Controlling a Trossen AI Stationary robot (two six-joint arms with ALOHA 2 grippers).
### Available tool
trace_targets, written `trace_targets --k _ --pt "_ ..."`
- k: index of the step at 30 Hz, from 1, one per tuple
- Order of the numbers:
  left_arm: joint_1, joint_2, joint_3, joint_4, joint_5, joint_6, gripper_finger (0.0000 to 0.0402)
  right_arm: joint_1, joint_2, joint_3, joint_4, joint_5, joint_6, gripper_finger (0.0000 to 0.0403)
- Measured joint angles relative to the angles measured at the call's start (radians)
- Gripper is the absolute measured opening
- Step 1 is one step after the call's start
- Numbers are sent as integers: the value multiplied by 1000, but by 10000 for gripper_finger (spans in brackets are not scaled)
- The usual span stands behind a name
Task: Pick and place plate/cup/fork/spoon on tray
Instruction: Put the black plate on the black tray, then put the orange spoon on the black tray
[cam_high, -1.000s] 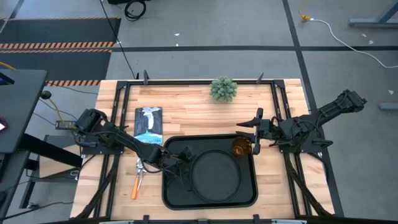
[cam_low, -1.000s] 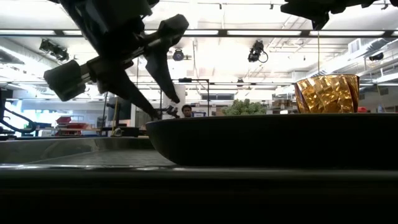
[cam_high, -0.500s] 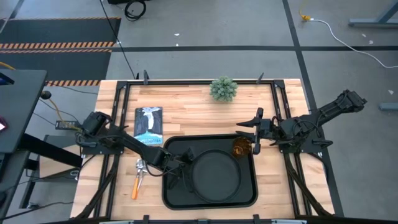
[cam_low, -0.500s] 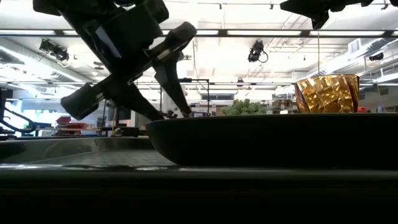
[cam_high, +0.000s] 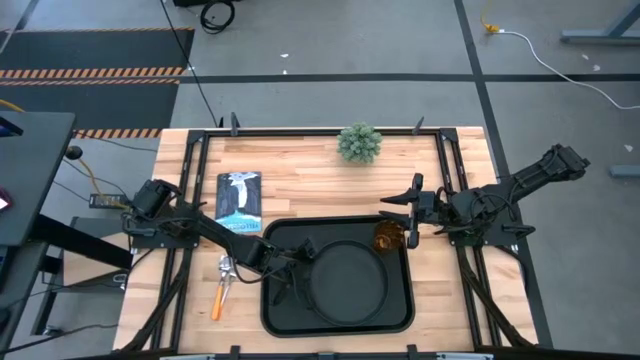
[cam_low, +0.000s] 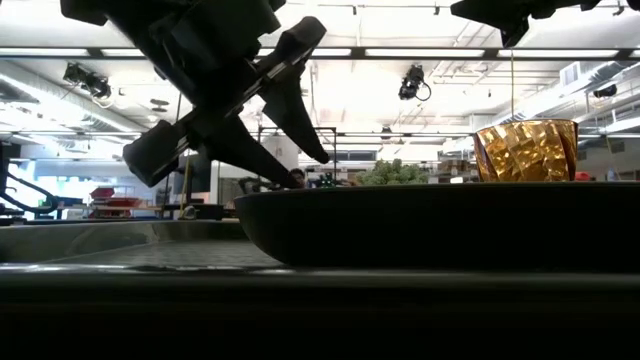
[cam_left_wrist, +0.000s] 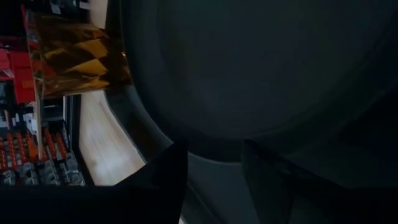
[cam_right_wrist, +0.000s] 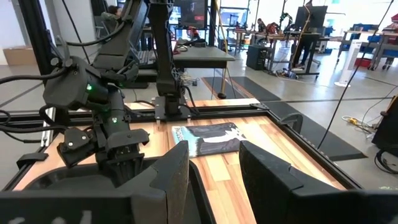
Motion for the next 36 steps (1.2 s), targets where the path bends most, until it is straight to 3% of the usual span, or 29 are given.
trace_targets --k 11,36 --pt "0 -24 1 18 -3 -18 156 0 0 0 0 0 -1 149" --pt "1 -222 0 -115 -30 -86 155 0 6 0 17 -14 -11 149"
